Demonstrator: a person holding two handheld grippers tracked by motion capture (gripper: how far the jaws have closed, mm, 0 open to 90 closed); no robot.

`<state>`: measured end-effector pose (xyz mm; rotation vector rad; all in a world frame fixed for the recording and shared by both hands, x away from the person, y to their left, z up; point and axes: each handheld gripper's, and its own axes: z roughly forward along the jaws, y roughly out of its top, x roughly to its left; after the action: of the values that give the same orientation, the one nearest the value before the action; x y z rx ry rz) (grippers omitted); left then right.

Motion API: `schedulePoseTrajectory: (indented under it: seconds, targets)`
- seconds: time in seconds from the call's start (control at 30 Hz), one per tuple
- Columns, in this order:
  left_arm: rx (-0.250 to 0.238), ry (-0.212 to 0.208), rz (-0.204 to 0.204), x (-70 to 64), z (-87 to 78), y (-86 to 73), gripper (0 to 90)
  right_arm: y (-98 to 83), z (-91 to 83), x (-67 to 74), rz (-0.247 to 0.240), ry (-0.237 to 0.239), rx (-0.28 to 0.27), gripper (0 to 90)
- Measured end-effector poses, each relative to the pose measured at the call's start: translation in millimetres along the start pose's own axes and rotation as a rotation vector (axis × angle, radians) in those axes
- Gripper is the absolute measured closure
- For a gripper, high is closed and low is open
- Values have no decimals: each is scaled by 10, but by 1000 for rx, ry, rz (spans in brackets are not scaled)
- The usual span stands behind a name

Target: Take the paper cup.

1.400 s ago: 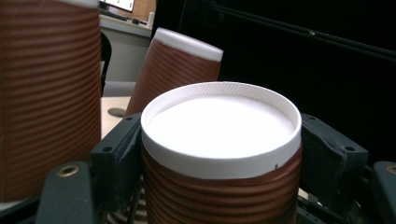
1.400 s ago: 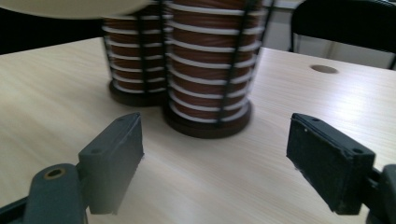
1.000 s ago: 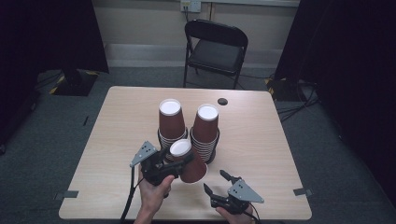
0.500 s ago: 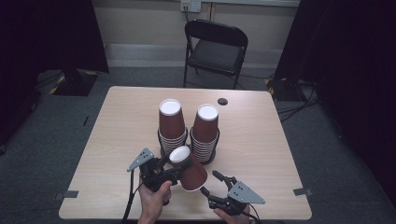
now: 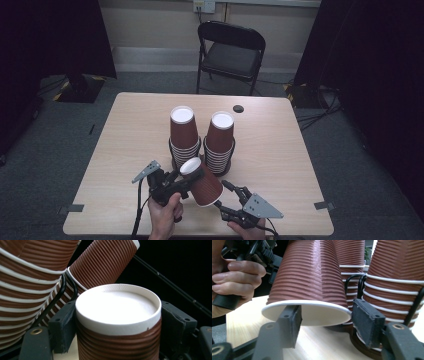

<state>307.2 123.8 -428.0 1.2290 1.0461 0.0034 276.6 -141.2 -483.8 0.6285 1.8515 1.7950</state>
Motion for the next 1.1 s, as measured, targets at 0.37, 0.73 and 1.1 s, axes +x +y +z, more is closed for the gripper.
schedulePoseTrajectory:
  seconds: [0.37,0.73,1.1]
  targets:
    - [19,-31,1,-83,25,-16,229,44,176,-15,-54,1,-27,519]
    - [54,-59,41,-113,78,-39,218,57,147,-48,-88,-50,-51,702]
    - [51,-26,130,-106,65,0,176,73,85,-84,-68,-71,-90,828]
